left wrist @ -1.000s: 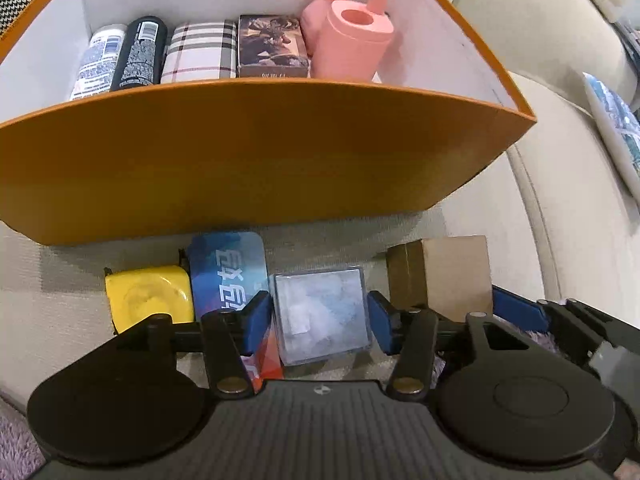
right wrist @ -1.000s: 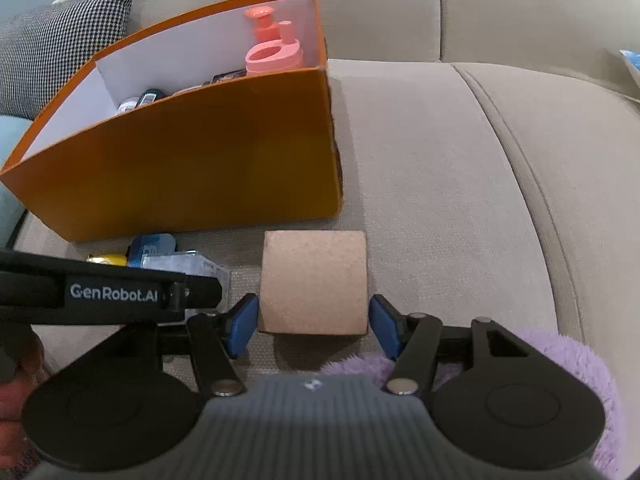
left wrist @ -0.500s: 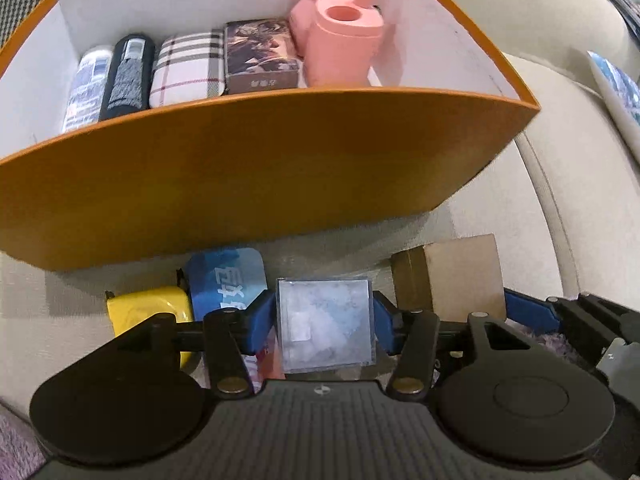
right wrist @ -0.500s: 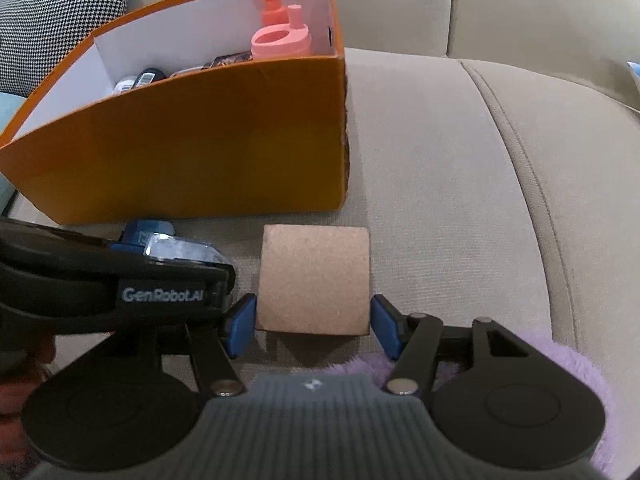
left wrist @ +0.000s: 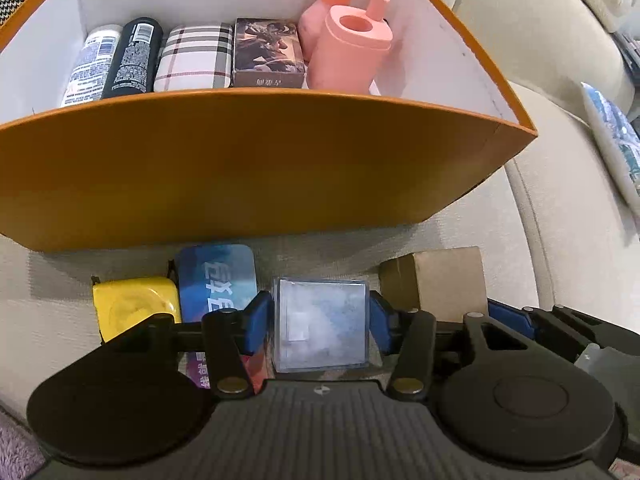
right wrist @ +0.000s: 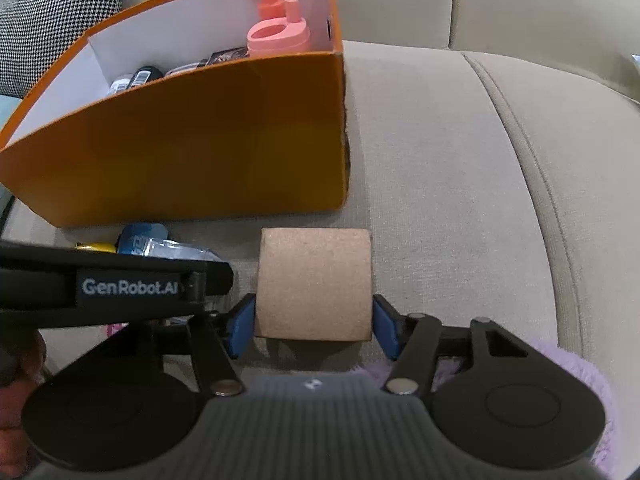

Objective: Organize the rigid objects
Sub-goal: 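Lift the clear cube box and brown box and carry both over the orange box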

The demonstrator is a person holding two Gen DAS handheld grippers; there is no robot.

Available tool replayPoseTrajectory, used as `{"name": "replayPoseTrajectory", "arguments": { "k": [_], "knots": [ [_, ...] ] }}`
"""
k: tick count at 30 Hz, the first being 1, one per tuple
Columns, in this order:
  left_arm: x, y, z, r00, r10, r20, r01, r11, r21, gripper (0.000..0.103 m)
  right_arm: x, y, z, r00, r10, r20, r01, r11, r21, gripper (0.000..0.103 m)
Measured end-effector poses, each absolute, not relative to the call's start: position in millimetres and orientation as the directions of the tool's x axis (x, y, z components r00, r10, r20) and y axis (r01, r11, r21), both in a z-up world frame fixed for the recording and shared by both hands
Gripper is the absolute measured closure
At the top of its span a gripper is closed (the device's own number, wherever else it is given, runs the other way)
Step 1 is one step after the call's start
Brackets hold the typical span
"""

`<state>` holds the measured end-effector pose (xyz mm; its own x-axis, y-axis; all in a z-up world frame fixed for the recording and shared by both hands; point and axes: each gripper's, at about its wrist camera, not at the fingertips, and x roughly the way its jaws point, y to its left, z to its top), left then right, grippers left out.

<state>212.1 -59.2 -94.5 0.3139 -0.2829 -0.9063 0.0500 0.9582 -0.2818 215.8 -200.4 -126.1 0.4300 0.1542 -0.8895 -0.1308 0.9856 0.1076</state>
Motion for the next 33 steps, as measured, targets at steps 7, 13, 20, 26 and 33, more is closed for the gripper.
{"name": "replayPoseTrajectory", "arguments": {
  "k": [7, 13, 20, 26, 33],
  "knots": [
    [197, -47, -80, 0.313, -0.322, -0.893, 0.064, 0.946, -0.319, 0.046, 202, -199, -116, 0.454, 0.166, -0.875, -0.167, 0.981, 0.1, 0.042],
    [188, -38, -56, 0.336, -0.338, -0.879, 0.085, 0.941, -0.329, 0.046, 191, -196, -101, 0.474, 0.191, -0.859, -0.216, 0.972, 0.097, 0.042],
    [181, -27, -28, 0.35, -0.365, -0.863, 0.104, 0.931, -0.351, 0.046, 180, -188, -69, 0.491, 0.239, -0.838, -0.309, 0.947, 0.089, 0.042],
    [177, -22, 7, 0.382, -0.392, -0.837, 0.145, 0.92, -0.365, 0.046, 174, -180, -33, 0.506, 0.274, -0.818, -0.406, 0.912, 0.054, 0.042],
    [187, -18, 46, 0.431, -0.41, -0.804, 0.19, 0.912, -0.363, 0.046, 179, -180, 20, 0.561, 0.304, -0.77, -0.486, 0.874, -0.009, 0.042]
  ]
}}
